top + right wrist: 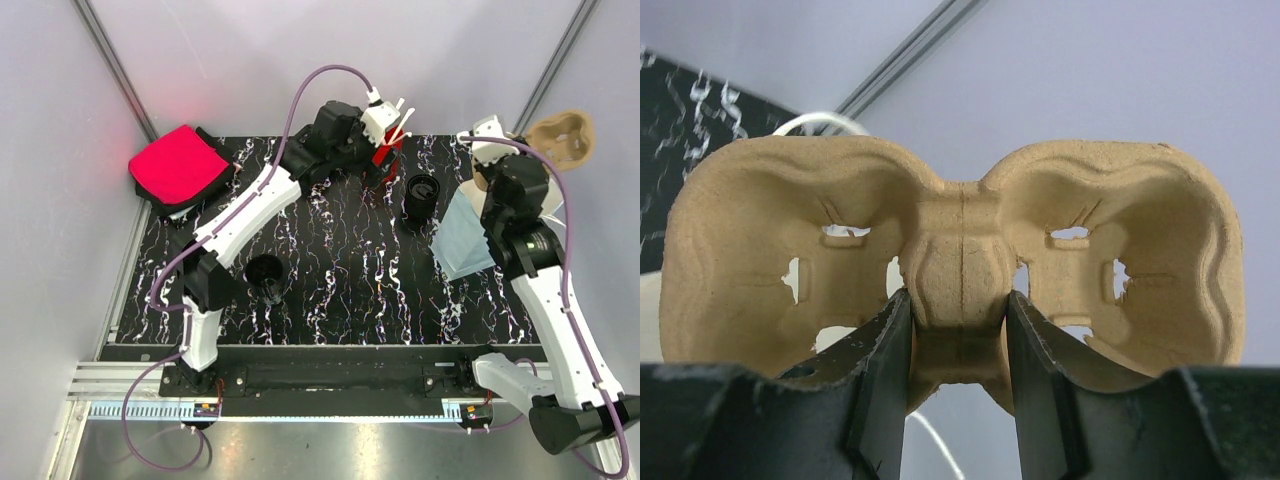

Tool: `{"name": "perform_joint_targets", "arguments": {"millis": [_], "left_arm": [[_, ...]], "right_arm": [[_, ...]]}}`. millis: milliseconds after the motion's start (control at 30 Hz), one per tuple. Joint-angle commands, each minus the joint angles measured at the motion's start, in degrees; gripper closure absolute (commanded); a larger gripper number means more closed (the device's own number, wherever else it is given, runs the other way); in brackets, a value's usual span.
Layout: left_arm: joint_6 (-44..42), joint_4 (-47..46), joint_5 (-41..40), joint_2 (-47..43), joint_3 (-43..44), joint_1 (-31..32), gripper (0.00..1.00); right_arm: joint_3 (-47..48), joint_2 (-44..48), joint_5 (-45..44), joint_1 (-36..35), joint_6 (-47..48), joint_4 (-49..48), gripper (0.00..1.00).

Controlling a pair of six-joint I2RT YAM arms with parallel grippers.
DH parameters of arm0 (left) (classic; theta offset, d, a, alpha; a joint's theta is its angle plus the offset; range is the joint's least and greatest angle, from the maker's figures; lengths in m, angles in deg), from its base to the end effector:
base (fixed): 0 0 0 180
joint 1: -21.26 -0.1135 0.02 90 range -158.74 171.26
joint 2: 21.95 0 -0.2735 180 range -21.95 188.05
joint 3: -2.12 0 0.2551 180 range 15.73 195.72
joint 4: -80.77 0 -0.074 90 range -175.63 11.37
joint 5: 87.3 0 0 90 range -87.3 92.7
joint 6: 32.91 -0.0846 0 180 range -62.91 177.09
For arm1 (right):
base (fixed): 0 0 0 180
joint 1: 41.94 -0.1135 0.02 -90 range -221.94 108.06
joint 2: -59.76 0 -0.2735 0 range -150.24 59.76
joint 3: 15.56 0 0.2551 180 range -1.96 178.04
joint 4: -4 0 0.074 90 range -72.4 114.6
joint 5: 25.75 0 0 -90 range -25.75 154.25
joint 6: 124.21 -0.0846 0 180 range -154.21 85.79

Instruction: Pack the takeout coffee

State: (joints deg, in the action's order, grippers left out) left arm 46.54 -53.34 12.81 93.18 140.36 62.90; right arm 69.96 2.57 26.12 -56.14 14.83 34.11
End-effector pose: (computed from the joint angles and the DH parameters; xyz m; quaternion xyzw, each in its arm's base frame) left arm 0.3756 -0.3538 0.4003 0.4087 0.7236 -0.2185 0.5115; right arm 0.2424 0.0075 0.4601 -0.1622 0.6971 -0.4207 0.5575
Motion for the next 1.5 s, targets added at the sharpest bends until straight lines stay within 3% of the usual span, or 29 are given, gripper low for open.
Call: {"name": "perform_joint_targets", "arguments": {"millis": [0, 333, 833, 1467], "left_arm": [[0.97, -1.45, -3.34, -8.76, -6.85, -1.21, 0.01], [3.34, -1.09, -1.41, -18.89, -18.98, -7.89, 0.01], [4.48, -0.74, 1.58, -22.93, -23.21, -12.73, 0.01], [4.66, -0.83, 1.85, -26.98, -27.61, -15.89, 0.01]], "right_arm": [[-2.30, -0.38, 0.51, 0.31, -0.35, 0.36, 0.80], [-6.09, 0.76, 0.07, 0.31, 0.27, 0.45, 0.80], [-8.90, 6.39, 2.00, 0.40, 4.40, 2.03, 0.78], [-13.82, 2.78, 7.01, 2.24, 5.20, -0.17, 0.78]]}}
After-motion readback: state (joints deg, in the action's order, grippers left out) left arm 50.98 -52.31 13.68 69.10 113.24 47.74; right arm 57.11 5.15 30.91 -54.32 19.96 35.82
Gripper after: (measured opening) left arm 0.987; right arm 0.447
